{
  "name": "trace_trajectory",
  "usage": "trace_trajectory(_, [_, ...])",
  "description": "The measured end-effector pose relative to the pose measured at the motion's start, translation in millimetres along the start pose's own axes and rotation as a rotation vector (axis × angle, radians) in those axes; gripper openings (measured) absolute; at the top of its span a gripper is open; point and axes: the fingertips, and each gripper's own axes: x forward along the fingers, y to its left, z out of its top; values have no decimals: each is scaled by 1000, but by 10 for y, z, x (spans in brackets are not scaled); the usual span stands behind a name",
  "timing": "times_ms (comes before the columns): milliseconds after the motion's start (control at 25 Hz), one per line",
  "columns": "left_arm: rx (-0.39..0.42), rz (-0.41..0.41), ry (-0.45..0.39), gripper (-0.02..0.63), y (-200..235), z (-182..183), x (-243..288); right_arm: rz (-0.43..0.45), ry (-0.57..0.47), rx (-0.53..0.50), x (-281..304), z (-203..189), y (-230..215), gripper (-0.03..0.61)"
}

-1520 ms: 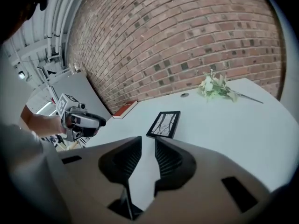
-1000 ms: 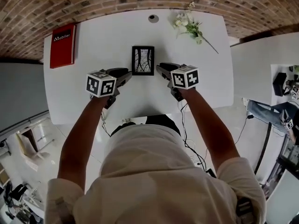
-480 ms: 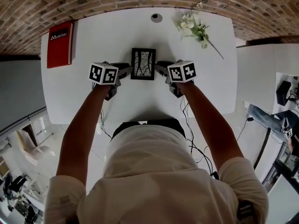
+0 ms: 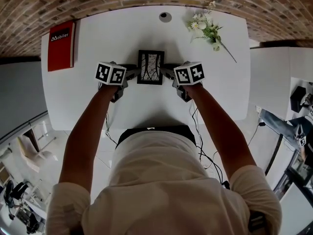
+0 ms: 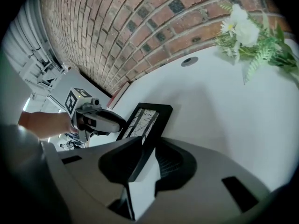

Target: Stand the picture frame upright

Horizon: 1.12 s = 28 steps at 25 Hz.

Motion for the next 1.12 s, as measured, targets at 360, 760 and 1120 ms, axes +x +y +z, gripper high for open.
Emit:
trace_trajectory(360, [0, -6, 29, 98, -4, 22, 86, -5, 15, 40, 21, -17, -17, 92])
trace_trajectory(760, [11, 24, 11, 72, -52, 46, 48, -14, 2, -16, -53, 17, 7, 80])
trace_trajectory(1120, [66, 31, -10, 66, -191, 120, -22, -56, -30, -102, -206, 128, 43, 64])
